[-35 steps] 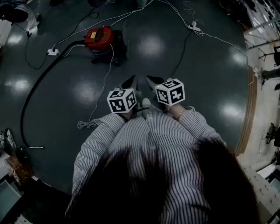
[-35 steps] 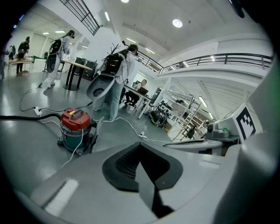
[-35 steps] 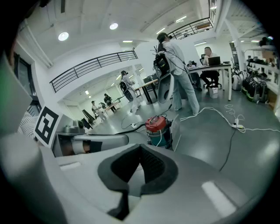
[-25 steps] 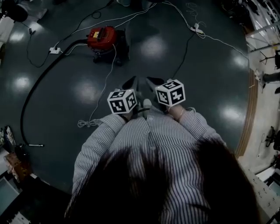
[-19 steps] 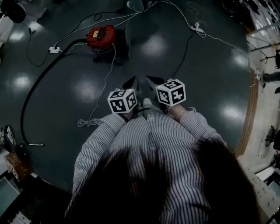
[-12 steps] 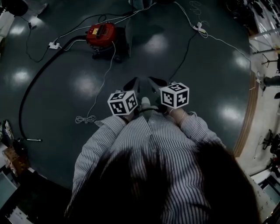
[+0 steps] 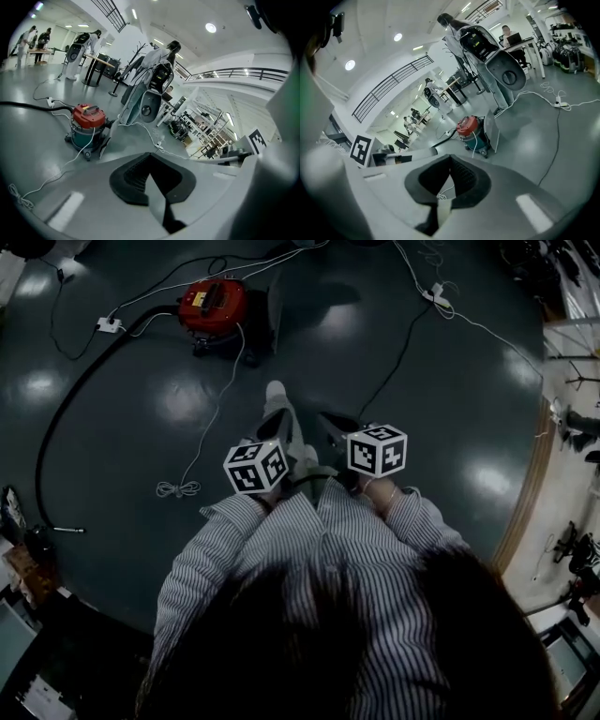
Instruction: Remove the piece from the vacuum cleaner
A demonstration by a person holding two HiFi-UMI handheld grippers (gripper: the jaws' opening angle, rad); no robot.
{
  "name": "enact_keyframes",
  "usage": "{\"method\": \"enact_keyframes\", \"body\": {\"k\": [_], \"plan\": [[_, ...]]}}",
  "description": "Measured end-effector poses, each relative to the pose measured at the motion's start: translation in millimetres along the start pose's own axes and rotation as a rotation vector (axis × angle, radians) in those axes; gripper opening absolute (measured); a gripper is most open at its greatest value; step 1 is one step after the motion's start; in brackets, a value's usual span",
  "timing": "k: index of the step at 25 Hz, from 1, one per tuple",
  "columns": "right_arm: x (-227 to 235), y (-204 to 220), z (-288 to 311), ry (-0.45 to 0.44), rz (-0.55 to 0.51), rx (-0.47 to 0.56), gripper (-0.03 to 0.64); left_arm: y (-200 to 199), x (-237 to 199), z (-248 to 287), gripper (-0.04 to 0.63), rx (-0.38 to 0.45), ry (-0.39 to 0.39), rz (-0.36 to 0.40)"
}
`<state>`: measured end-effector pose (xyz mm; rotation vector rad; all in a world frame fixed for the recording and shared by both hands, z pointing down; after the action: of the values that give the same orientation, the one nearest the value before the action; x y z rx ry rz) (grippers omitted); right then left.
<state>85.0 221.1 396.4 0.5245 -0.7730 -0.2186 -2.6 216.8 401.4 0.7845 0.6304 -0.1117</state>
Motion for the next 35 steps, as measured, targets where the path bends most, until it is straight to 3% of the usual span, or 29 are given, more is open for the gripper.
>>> {"method": "enact_keyframes", "body": {"k": [12,17,24,29,35], "plan": [[10,-128,113,0.032,-0.056,-0.025,0.003,-118,-70,80,-0.003,-0.030,0.021,0.030],[20,-166,142,0.067,-0.064,-0.026,0.003,-149,-101,108,-0.003,-0.062,0.016,0.008],[51,-181,178,0.108,0.007,-0.065,0.003,-145,-126,134,-0.002,-0.119,-0.037,-0.039],[73,-170,198,0.091,0.050,-0.106,0.003,-139,-139,161,0.000,-0.117,-0.052,-0.082],[121,-153,248,0.092,0.086,-0.149,0.003,-118,-169,217,0.005,-0.159,-0.056,-0.081]]}}
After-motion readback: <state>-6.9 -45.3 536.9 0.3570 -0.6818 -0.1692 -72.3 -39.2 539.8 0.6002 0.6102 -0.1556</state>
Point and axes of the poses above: the fingertips, and each gripper's own axes: z forward along the fingers, x to its right, y out of its underside, the point moved 1 cm from there along -z, backward along the fingers, and after that the axes turned 3 degrees about y, right-handed, at the moved point
